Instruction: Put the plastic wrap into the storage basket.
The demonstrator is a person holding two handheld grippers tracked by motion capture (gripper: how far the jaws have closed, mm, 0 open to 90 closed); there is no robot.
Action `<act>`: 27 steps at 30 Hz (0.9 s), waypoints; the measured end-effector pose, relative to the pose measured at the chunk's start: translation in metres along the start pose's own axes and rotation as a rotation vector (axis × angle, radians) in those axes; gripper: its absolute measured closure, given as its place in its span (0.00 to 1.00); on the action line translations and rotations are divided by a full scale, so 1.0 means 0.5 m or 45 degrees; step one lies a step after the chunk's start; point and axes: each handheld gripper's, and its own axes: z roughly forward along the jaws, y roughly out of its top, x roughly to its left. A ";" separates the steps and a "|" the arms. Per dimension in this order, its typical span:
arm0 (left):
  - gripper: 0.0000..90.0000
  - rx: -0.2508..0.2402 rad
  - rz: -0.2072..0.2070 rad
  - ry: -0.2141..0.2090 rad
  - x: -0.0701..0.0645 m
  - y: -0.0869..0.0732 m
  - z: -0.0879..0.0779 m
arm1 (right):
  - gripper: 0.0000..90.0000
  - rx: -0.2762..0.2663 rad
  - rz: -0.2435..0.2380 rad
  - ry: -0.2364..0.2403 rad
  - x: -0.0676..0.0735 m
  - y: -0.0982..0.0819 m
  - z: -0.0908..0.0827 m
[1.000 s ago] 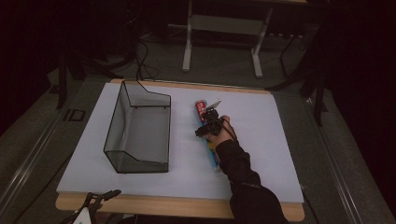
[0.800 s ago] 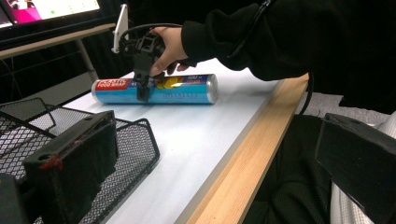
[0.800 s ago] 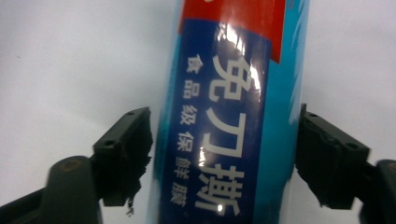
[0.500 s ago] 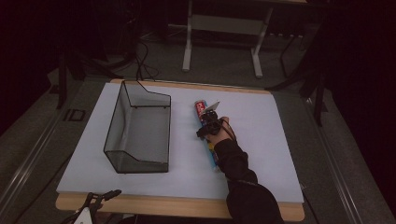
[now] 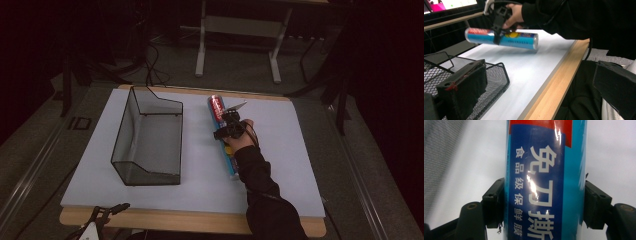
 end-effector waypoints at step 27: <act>0.00 0.004 0.009 -0.003 -0.001 0.000 0.000 | 0.35 -0.412 0.010 0.223 0.148 0.095 -0.179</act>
